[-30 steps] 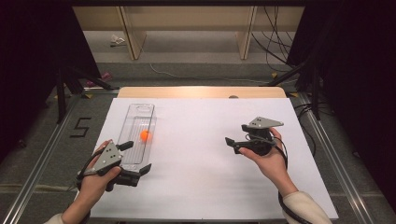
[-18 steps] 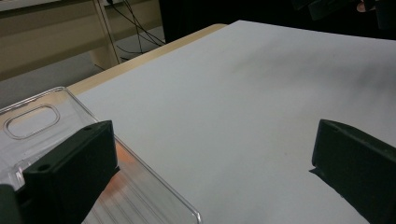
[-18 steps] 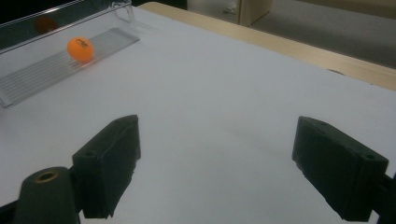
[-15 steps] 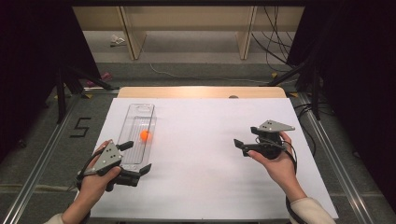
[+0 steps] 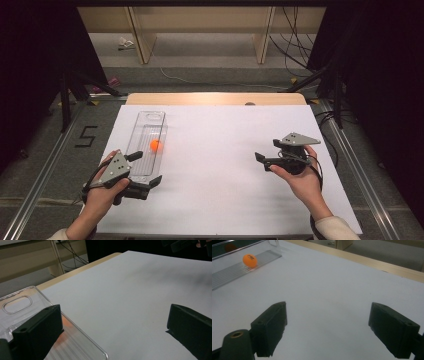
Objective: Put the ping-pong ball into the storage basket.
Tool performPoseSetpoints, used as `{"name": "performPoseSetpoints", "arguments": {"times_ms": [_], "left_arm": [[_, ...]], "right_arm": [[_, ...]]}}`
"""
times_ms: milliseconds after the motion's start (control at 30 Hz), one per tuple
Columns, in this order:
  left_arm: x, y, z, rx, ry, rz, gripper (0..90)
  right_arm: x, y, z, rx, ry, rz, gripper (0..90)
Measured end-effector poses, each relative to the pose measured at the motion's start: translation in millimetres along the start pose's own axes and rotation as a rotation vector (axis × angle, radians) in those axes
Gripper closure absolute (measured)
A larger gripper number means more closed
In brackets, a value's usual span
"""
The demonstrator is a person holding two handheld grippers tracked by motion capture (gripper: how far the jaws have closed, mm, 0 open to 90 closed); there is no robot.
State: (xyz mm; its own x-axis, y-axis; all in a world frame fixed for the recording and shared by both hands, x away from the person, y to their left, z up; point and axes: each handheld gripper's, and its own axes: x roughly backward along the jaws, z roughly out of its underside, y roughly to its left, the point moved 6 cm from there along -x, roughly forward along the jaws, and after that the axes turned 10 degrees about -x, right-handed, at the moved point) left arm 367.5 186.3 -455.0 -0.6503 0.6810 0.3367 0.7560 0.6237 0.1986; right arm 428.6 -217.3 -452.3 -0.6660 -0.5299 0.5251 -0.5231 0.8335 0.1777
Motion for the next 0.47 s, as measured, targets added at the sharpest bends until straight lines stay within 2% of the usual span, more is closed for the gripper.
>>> {"name": "performPoseSetpoints", "arguments": {"times_ms": [467], "left_arm": [[-1.1,0.1,0.2,-0.003,0.004,0.003,0.0]], "right_arm": [[-1.5,-0.3,2.0,-0.005,-0.009,-0.01,16.2]]}}
